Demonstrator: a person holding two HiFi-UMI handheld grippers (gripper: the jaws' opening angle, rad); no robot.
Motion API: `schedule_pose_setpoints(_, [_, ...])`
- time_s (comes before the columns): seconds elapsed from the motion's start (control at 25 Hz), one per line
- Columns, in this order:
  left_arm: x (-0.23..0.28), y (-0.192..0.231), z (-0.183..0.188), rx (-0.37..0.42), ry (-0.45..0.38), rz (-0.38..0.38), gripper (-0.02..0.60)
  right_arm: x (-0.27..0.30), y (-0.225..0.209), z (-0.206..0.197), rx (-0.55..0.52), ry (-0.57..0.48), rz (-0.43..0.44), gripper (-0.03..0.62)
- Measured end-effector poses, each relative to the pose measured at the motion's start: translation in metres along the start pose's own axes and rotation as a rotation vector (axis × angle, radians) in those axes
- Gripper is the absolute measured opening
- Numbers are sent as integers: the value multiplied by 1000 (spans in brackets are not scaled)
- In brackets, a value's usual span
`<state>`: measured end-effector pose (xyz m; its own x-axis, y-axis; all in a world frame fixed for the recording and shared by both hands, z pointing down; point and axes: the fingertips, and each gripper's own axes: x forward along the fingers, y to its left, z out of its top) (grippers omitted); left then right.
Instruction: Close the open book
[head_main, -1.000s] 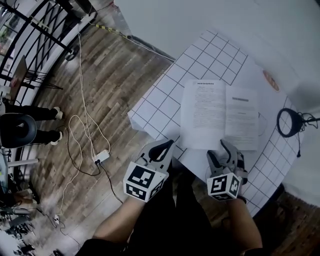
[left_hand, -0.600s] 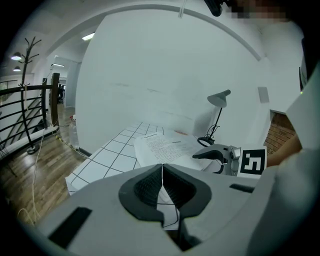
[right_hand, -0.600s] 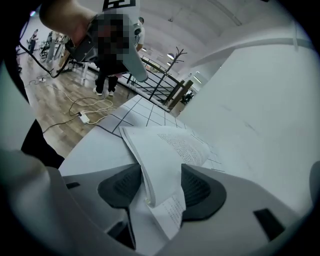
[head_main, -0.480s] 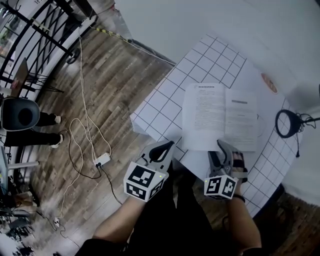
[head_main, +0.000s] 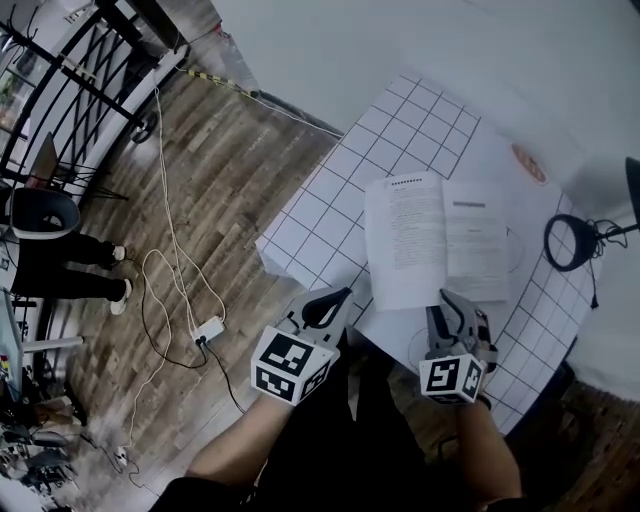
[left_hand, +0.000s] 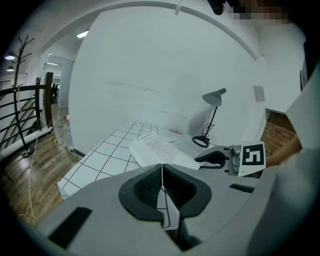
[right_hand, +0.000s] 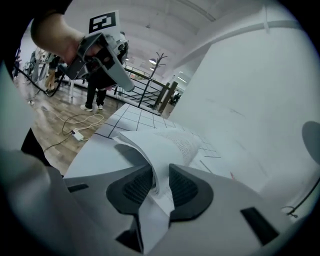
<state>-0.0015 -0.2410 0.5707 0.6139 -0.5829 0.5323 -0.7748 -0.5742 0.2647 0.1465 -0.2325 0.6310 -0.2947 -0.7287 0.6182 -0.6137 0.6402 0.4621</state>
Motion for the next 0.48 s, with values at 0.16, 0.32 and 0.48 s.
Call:
schedule_pose_setpoints(0.16, [6,-11,6,16,4,-17,9,-6,-13,-17,130,13,-12,81])
schedule_pose_setpoints(0.32, [7,-20,9,30,9,-24,11,-9,-20,-31,235,35,-9,75])
schedule_pose_setpoints(0.48, [5,-24,11,41,17,-22,11,-9,-21,-36,281,37,0,75])
